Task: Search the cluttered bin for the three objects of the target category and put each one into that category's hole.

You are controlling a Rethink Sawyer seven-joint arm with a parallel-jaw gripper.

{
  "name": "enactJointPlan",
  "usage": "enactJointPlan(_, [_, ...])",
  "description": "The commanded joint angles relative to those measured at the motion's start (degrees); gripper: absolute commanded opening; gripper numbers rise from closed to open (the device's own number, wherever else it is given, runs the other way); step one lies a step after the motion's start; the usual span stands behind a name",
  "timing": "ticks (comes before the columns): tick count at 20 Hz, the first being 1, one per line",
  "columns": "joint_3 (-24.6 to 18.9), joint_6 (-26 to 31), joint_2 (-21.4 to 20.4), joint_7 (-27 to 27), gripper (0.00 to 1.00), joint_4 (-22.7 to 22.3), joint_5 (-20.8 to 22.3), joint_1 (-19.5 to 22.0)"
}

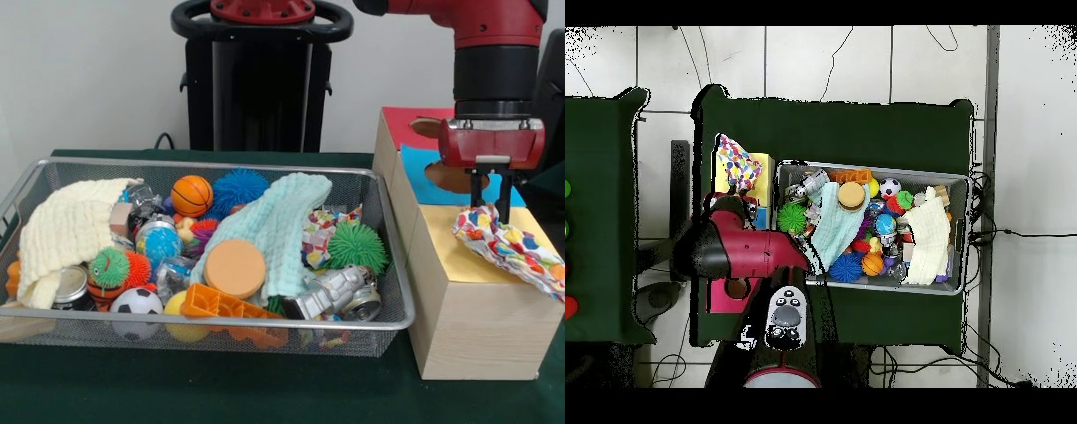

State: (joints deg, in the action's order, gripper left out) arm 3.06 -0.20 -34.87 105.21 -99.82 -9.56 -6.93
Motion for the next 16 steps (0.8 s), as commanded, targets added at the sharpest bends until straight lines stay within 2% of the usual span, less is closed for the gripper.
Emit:
enactJointPlan(1, [-1.33, 21.01, 6.24, 1.36, 1.00, -9.98, 5.02, -1.20])
enactJointPlan(6, [-1.89, 18.79, 7.49, 1.40, 1.00, -9.82, 5.19, -0.66])
enactJointPlan(12, [-1.62, 20.56, 6.90, 1.40, 1.00, -9.67, 4.93, -1.02])
enactJointPlan(16, [-1.55, 19.60, 7.19, 1.48, 1.00, -9.45, 5.01, -1.14])
